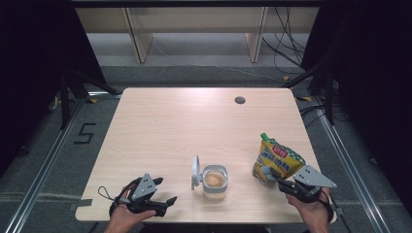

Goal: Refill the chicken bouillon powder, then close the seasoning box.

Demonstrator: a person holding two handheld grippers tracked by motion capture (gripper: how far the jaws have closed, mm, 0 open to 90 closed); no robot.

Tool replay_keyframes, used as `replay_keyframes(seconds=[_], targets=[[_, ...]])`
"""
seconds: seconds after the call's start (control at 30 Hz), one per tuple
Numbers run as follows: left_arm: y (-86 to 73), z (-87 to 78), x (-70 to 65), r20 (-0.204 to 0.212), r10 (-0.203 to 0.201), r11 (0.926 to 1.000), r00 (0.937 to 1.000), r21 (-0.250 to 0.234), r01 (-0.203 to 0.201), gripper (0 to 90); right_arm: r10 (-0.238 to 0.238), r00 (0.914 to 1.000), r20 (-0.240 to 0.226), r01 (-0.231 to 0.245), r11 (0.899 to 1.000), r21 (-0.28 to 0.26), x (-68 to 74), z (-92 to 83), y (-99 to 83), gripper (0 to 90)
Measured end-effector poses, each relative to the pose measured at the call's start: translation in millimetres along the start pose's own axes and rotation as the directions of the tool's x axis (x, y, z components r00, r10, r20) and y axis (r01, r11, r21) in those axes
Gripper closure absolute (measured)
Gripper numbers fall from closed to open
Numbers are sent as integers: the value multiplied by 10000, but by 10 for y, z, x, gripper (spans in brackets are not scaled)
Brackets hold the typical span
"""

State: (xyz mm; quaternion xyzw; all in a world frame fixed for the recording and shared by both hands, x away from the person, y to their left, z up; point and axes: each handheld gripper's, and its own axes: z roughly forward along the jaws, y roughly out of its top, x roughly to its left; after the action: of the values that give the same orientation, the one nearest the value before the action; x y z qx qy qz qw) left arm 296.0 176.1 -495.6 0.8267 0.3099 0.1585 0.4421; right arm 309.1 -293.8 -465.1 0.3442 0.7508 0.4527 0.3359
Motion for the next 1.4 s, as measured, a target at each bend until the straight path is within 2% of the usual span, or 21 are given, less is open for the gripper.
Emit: replay_keyframes(seconds=[0.03,0.07,0.1,0.17,0.33,0.37,0.47,0.6,0.67,0.7,0.73,0.77,0.8,0.97,1.07,1.13,1.17,1.23,1.3,1.33,1.4], targets=[[2,-4,4,40,-14,10000,10000,77,14,191,377,9993,52,-379,9983,443,31,-39,-10,422],[0,-2,4,28,-12,10000,10000,60,12,191,50,9996,292,-61,9993,369,17,-46,-19,405],[-4,-4,3,-46,64,9999,10000,91,-64,191,75,9995,318,-92,9984,549,24,-70,-29,396],[-2,0,-2,-33,91,9999,10000,86,-90,191,567,9982,200,-579,9960,675,53,-110,-43,388],[9,36,9,-55,61,10000,10000,57,-61,191,630,9978,228,-653,9900,1247,69,-158,-111,350],[11,42,1,38,-16,10000,10000,-11,16,191,1047,9945,44,-1044,9852,1361,87,-167,-124,346],[13,33,12,5,193,9994,9998,300,-193,191,855,9962,165,-870,9866,1378,96,-227,-132,334],[10,42,1,-65,188,9997,9998,160,-187,191,558,9984,132,-572,9846,1653,158,-278,-148,320],[17,37,21,-46,455,9987,9990,226,-454,191,801,9968,-55,-777,9798,1840,195,-297,-153,319],[18,36,26,-46,452,9987,9990,235,-451,191,512,9986,91,-520,9824,1792,193,-307,-153,317],[11,47,18,-5,330,9995,9995,32,-330,191,678,9977,-11,-665,9814,1800,214,-313,-154,317],[3,41,9,-9,109,9998,9999,172,-109,191,521,9985,-161,-481,9806,1899,213,-314,-162,317],[1,42,9,-3,107,9998,9999,154,-107,191,689,9974,-201,-633,9765,2060,228,-318,-170,315],[18,36,-12,53,30,9999,10000,127,-31,192,282,9991,-327,-206,9770,2124,256,-322,-192,303],[48,8,-20,126,93,10000,9999,0,-93,191,472,9984,-298,-385,9687,2454,294,-348,-214,304],[63,1,-22,248,-84,9996,9997,-265,90,191,207,9992,-332,-119,9690,2469,287,-354,-229,303],[73,-4,-24,252,-220,9994,9994,-277,227,191,382,9985,-393,-267,9652,2600,301,-367,-232,304],[77,-1,-13,149,-155,9996,9998,-233,158,192,262,9991,-328,-169,9662,2574,296,-376,-239,303],[84,4,-17,234,-192,9997,9995,-117,194,198,631,9974,-340,-514,9603,2743,321,-388,-254,304],[90,-3,-6,212,-48,10000,9998,77,46,206,404,9984,-395,-281,9620,2714,301,-385,-257,304],[92,9,-18,208,-258,9997,9995,-53,259,246,343,9985,-434,-208,9598,2798,302,-386,-264,311]])
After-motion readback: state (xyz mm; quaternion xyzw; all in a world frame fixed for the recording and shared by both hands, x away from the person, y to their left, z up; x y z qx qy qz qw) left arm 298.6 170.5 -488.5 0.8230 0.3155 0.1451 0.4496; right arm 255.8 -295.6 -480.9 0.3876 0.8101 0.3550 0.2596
